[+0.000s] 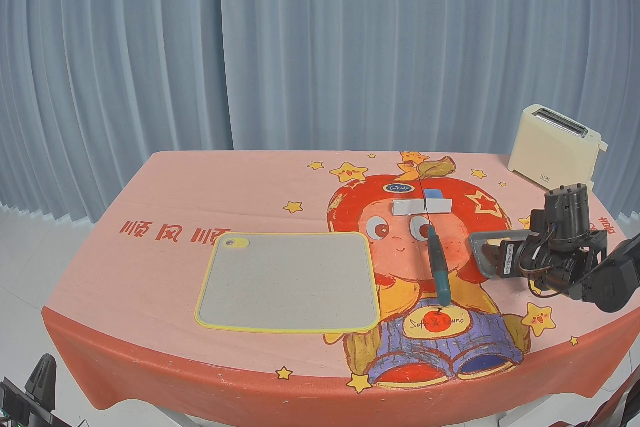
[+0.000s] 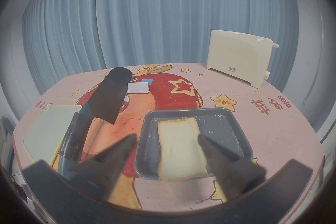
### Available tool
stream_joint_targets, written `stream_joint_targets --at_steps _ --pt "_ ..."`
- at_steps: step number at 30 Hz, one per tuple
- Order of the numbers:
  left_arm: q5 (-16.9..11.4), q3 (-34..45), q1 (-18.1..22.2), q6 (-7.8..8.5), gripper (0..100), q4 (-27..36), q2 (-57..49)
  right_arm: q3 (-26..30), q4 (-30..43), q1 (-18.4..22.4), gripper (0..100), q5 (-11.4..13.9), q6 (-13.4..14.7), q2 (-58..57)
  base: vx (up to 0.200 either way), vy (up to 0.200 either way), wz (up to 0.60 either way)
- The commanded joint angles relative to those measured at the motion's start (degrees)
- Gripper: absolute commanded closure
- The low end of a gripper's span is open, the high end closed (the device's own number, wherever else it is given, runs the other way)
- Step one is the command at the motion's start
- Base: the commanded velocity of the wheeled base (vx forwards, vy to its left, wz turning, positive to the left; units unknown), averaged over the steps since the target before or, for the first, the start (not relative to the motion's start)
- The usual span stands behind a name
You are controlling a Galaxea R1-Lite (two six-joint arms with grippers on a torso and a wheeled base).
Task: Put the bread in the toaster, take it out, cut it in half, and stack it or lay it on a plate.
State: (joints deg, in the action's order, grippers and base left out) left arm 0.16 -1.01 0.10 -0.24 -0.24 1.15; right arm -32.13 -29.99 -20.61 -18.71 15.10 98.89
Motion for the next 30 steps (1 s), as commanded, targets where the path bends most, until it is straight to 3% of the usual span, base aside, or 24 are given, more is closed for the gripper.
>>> stream_joint_targets --at_steps 1,30 --pt "0.1 1.0 0.0 -0.02 100 0.0 0.1 -0.1 0.0 0.0 0 0.0 0.0 0.0 0.0 0.0 0.0" --pt "0.0 1.0 0.1 -0.11 100 0.0 0.1 2.9 0.2 -2.3 0 0.1 -1.6 -14.7 0.0 0.0 0.0"
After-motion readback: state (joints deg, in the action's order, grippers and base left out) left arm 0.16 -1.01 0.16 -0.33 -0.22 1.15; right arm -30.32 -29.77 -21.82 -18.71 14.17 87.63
